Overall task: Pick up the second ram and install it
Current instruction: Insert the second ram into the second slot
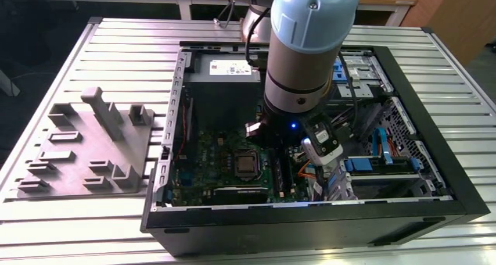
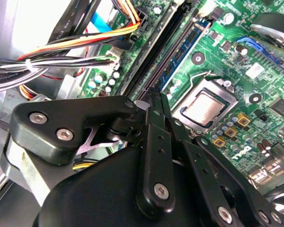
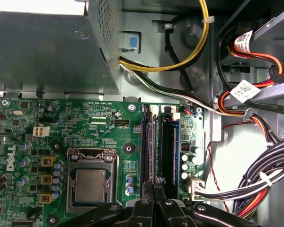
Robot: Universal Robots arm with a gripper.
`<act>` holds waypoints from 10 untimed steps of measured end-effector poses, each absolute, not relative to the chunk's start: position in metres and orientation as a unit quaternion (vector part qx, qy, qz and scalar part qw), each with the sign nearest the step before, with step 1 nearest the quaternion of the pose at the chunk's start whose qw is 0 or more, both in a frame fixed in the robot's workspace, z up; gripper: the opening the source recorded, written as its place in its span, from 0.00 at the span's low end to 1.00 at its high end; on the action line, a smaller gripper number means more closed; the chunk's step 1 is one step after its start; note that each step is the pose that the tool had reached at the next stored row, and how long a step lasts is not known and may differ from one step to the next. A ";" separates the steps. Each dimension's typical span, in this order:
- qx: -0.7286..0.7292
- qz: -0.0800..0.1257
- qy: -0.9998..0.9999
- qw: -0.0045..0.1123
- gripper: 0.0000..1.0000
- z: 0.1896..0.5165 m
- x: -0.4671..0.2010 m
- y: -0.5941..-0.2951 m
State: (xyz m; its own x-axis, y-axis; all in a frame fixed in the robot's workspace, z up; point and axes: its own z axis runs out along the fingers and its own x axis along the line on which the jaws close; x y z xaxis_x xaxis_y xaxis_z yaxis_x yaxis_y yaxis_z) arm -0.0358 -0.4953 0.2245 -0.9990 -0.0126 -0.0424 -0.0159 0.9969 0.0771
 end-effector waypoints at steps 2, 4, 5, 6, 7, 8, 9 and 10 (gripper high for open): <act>-0.007 0.039 0.999 0.021 0.11 0.224 -0.036 -0.495; -0.007 0.039 0.999 0.021 0.11 0.224 -0.036 -0.495; -0.007 0.039 0.999 0.021 0.11 0.224 -0.036 -0.495; -0.006 0.039 0.999 0.021 0.11 0.224 -0.036 -0.495; -0.005 0.039 0.999 0.021 0.11 0.224 -0.036 -0.495; -0.004 0.039 0.999 0.021 0.11 0.224 -0.036 -0.495; -0.003 0.039 0.999 0.021 0.11 0.224 -0.036 -0.495; -0.002 0.039 0.999 0.021 0.11 0.224 -0.036 -0.495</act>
State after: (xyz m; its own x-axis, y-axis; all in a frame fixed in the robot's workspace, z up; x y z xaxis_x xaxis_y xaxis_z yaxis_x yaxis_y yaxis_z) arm -0.0358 -0.4953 0.2244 -0.9991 -0.0017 -0.0424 -0.0049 0.9970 0.0771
